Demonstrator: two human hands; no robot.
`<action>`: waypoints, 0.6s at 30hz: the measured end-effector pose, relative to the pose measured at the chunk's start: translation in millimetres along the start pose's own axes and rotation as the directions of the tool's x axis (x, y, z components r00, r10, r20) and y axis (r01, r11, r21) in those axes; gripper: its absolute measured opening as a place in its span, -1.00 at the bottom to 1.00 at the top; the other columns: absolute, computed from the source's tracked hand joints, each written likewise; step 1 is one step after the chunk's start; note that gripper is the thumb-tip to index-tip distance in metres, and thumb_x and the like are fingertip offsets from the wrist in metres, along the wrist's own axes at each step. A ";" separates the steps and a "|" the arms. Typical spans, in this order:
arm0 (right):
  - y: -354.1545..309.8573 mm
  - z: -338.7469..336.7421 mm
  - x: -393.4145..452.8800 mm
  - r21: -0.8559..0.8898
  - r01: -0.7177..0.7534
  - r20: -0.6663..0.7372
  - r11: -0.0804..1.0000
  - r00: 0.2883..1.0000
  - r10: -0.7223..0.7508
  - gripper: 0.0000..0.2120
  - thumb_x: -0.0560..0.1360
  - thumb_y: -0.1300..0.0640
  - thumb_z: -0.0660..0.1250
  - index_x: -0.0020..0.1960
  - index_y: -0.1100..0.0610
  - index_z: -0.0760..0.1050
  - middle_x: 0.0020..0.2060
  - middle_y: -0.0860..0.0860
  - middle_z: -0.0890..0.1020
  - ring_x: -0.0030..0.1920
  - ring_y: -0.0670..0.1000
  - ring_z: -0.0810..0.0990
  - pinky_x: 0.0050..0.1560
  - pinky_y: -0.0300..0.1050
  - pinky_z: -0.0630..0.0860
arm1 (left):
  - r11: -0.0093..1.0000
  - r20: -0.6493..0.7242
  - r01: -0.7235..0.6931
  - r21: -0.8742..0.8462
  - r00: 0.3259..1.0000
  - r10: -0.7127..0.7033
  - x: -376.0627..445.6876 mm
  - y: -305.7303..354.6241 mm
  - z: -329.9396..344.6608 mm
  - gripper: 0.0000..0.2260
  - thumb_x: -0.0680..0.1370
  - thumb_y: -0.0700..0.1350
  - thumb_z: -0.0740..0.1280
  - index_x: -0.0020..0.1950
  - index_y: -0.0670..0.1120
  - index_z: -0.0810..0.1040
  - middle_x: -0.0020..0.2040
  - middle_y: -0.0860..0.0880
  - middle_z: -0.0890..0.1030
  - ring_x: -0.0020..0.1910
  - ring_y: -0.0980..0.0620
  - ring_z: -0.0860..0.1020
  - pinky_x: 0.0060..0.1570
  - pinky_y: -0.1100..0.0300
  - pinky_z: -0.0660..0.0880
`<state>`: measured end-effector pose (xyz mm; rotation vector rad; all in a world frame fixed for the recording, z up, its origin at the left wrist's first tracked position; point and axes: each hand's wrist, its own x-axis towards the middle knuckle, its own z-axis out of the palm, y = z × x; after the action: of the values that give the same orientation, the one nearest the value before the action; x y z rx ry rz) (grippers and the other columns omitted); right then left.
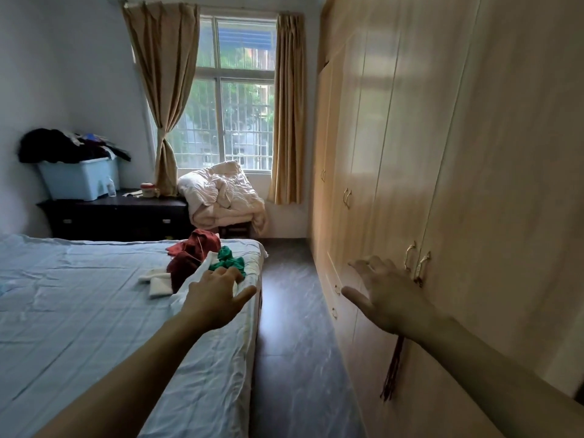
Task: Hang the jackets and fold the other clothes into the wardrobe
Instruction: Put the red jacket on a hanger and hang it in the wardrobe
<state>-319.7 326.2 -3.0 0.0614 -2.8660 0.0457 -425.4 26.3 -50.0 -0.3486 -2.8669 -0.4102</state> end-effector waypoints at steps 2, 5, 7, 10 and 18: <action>11.2 16.9 36.8 0.018 0.002 0.004 1.000 1.000 -0.002 -0.38 0.59 -0.32 0.04 0.55 -0.04 0.13 0.51 -0.01 0.29 0.46 0.06 0.29 0.40 0.03 0.29 | 1.000 -0.009 -0.003 0.028 1.000 0.004 35.6 -0.8 11.7 -0.52 0.55 0.33 0.19 0.31 0.04 0.48 0.30 -0.05 0.53 0.28 -0.08 0.44 0.21 -0.11 0.47; 28.0 35.2 95.4 0.069 0.022 0.000 0.997 1.000 -0.022 -0.39 0.60 -0.29 0.04 0.56 -0.04 0.12 0.53 -0.01 0.24 0.50 0.06 0.25 0.45 0.05 0.25 | 0.999 -0.036 0.005 0.043 0.999 -0.004 91.2 2.5 23.3 -0.51 0.55 0.33 0.20 0.32 0.04 0.48 0.29 -0.06 0.54 0.27 -0.09 0.47 0.20 -0.13 0.47; 39.8 39.3 137.4 0.129 0.028 -0.003 0.991 1.000 -0.028 -0.40 0.60 -0.27 0.06 0.56 -0.03 0.13 0.53 -0.01 0.25 0.51 0.07 0.24 0.46 0.05 0.24 | 0.999 -0.052 0.030 0.012 0.998 -0.030 128.5 5.2 26.0 -0.53 0.55 0.31 0.22 0.30 0.04 0.48 0.28 -0.06 0.55 0.23 -0.09 0.49 0.18 -0.13 0.48; 58.4 46.9 201.0 0.167 0.048 -0.031 0.985 0.999 -0.043 -0.40 0.60 -0.27 0.08 0.55 -0.03 0.15 0.50 0.02 0.30 0.47 0.08 0.29 0.43 0.04 0.28 | 0.997 -0.060 0.072 0.015 0.996 -0.071 181.4 1.8 33.0 -0.57 0.55 0.30 0.22 0.27 0.05 0.49 0.25 -0.05 0.56 0.19 -0.10 0.51 0.14 -0.11 0.49; 72.6 96.4 334.8 0.133 0.145 0.002 0.980 0.989 -0.146 -0.40 0.60 -0.28 0.08 0.55 -0.03 0.15 0.51 -0.02 0.28 0.49 0.05 0.27 0.43 0.03 0.29 | 0.988 -0.058 0.151 0.017 0.987 -0.150 297.8 -26.0 68.6 -0.54 0.54 0.32 0.22 0.28 0.04 0.49 0.24 -0.04 0.56 0.18 -0.08 0.51 0.14 -0.12 0.50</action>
<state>-671.0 382.4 -6.6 0.2984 -2.8576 0.2077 -726.9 82.3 -45.5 -0.1149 -2.8493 -0.4090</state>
